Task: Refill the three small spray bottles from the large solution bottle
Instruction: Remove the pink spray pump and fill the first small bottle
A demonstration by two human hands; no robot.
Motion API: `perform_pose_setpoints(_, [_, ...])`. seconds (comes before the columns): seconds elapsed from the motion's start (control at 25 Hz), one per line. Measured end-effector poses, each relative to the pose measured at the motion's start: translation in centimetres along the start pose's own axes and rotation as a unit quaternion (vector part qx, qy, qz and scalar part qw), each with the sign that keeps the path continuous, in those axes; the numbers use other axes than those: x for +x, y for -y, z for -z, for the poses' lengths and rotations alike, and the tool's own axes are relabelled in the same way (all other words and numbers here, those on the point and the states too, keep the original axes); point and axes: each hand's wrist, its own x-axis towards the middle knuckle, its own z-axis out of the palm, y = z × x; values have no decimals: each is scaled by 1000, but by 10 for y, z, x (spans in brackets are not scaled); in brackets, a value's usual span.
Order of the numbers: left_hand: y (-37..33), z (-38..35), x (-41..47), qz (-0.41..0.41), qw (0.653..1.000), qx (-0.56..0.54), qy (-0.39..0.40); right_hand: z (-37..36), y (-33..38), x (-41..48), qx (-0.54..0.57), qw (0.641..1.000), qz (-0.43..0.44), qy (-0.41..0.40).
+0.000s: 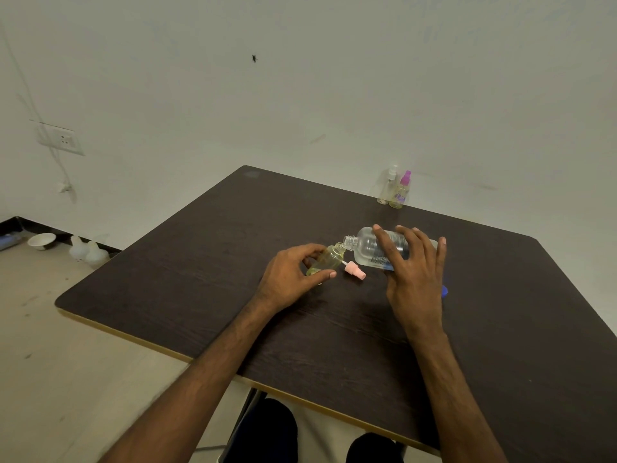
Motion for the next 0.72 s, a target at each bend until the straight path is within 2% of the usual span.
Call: perform_pose_setpoints(0.72, [-1, 0, -1, -5, 1000, -10, -6, 4, 4, 3, -11, 1000, -5, 9])
